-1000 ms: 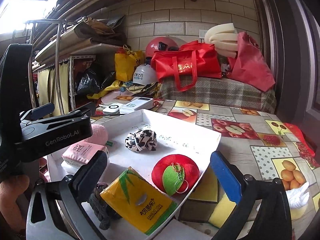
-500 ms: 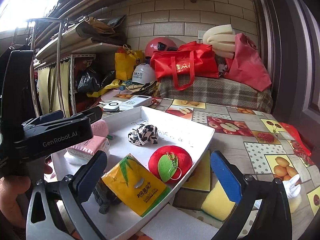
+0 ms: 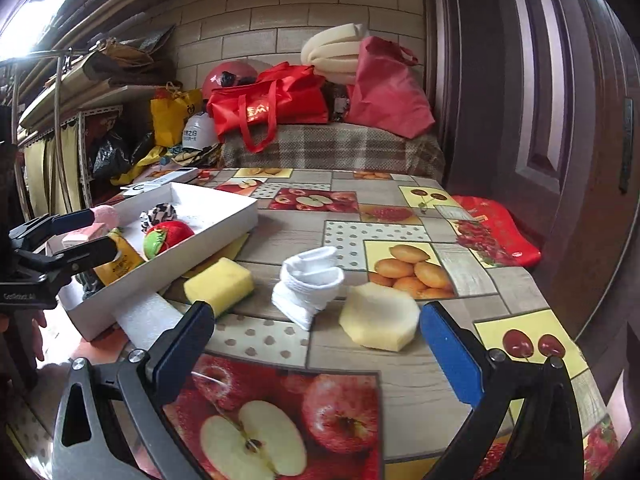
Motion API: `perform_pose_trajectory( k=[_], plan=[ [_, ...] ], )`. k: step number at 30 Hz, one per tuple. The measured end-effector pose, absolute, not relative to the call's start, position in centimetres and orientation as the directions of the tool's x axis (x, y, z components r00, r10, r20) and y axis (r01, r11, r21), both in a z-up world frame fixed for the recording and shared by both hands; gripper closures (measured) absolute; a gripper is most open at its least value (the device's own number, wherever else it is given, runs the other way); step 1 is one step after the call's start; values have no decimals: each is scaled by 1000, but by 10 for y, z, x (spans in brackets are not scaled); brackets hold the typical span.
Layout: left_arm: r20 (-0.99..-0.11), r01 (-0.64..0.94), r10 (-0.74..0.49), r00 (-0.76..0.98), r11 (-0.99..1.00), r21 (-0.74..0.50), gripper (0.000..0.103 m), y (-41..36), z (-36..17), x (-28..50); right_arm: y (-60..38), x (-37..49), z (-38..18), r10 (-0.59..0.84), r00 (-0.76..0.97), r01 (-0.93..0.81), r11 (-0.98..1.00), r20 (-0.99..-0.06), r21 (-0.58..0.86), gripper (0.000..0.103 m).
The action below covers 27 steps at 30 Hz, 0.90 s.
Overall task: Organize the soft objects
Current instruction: 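Move both grippers back out to the table toward the foam pieces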
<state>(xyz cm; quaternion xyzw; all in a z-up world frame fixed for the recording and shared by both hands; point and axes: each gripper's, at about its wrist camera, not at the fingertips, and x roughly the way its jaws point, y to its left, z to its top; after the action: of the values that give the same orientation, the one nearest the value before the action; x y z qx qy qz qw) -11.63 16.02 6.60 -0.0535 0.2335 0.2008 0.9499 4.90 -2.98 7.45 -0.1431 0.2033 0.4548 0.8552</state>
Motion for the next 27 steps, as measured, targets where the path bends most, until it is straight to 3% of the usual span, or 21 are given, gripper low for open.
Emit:
perform_pose_trajectory(
  k=[3, 7, 10, 14, 18, 20, 21, 22, 27],
  plan=[
    [-525, -310, 266, 808, 951, 4, 0, 139, 61, -101, -35, 93, 66, 629, 528, -792, 607, -571, -64, 0],
    [-591, -266, 230, 773, 964, 27, 0, 124, 53, -84, -27, 134, 44, 596, 381, -799, 597, -707, 72, 0],
    [-589, -273, 231, 775, 962, 18, 0, 124, 52, -85, -21, 128, 43, 615, 347, -826, 558, -708, 80, 0],
    [-624, -287, 227, 748, 958, 5, 0, 129, 47, -81, -5, 114, 45, 600, 388, -848, 529, -700, -16, 0],
    [-663, -269, 222, 715, 963, 32, 0, 125, 40, -72, 20, 123, 34, 518, 400, -840, 538, -756, -76, 1],
    [-696, -258, 226, 682, 964, 60, 0, 122, 35, -65, 24, 128, 27, 492, 370, -845, 531, -788, -65, 12],
    [-703, -245, 231, 672, 966, 83, 0, 117, 33, -62, 21, 128, 29, 508, 365, -846, 530, -780, -51, 30],
    [-717, -221, 214, 664, 972, 85, 0, 113, 30, -59, 18, 129, 31, 516, 371, -841, 539, -772, -44, 37],
    [-734, -130, 112, 670, 991, 32, 1, 85, 28, -50, 5, 139, 34, 540, 367, -813, 582, -757, 20, 38]
  ],
)
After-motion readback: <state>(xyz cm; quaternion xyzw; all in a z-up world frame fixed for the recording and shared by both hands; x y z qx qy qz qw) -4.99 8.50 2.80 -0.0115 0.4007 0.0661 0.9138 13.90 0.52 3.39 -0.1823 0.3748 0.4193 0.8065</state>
